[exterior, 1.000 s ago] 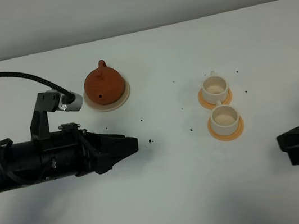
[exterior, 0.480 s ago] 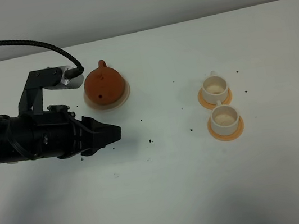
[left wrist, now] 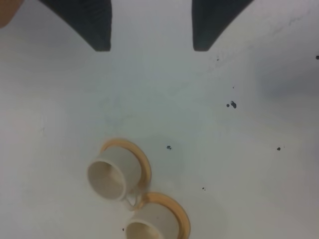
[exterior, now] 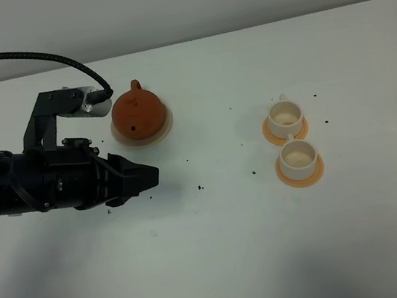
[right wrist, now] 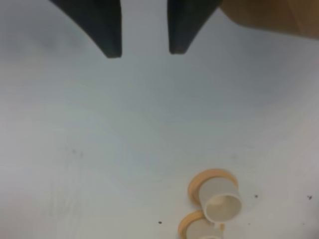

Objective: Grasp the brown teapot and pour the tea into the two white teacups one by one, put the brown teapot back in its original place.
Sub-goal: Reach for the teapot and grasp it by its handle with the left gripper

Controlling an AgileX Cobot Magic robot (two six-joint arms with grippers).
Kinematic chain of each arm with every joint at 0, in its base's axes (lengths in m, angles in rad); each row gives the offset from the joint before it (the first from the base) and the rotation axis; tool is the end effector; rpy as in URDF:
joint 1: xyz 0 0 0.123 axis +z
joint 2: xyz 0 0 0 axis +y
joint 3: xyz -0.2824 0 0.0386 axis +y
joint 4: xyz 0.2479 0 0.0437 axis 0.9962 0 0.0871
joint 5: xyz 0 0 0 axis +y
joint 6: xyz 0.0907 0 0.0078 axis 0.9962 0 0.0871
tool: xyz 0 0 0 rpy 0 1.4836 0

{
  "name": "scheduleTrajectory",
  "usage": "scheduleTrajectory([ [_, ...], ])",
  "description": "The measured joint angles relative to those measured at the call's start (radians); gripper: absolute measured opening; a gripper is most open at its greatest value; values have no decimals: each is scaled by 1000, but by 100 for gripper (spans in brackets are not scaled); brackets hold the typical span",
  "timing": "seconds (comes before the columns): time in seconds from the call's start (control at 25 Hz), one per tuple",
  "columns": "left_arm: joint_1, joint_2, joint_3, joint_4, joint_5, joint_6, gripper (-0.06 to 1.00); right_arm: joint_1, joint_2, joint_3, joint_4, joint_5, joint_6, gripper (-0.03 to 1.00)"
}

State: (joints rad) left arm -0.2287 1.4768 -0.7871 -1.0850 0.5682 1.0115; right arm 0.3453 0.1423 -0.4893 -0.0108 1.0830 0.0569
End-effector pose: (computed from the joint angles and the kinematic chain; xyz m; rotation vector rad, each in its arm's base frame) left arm 0.2640 -0.1060 0.2214 0.4941 2.3929 -0.7100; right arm 0.0160 0.0048 0.2716 -0.3205 2.2043 0.2078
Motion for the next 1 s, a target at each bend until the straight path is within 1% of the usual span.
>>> scheduleTrajectory([
  [0.16,0,0,0,0,0,0,39,0,-1,0,11,-2,-1,24],
  [0.24,0,0,0,0,-3,0,39,-20,-1,0,11,-3,-1,24],
  [0.32,0,0,0,0,-3,-1,39,-65,-8,0,11,-3,-1,24],
  [0.48,0,0,-18,6,-13,-13,39,-187,-55,0,11,-4,-1,24],
  [0.6,0,0,-64,40,-25,-54,39,-252,-118,1,11,-5,-1,24],
  [0.68,0,0,-104,90,-36,-110,39,-272,-145,1,11,-5,-1,24],
  [0.8,0,0,-171,214,-50,-232,39,-280,-149,1,11,-5,-1,24],
  [1.0,0,41,-300,488,-34,-488,39,-281,-149,1,11,-5,-1,24],
])
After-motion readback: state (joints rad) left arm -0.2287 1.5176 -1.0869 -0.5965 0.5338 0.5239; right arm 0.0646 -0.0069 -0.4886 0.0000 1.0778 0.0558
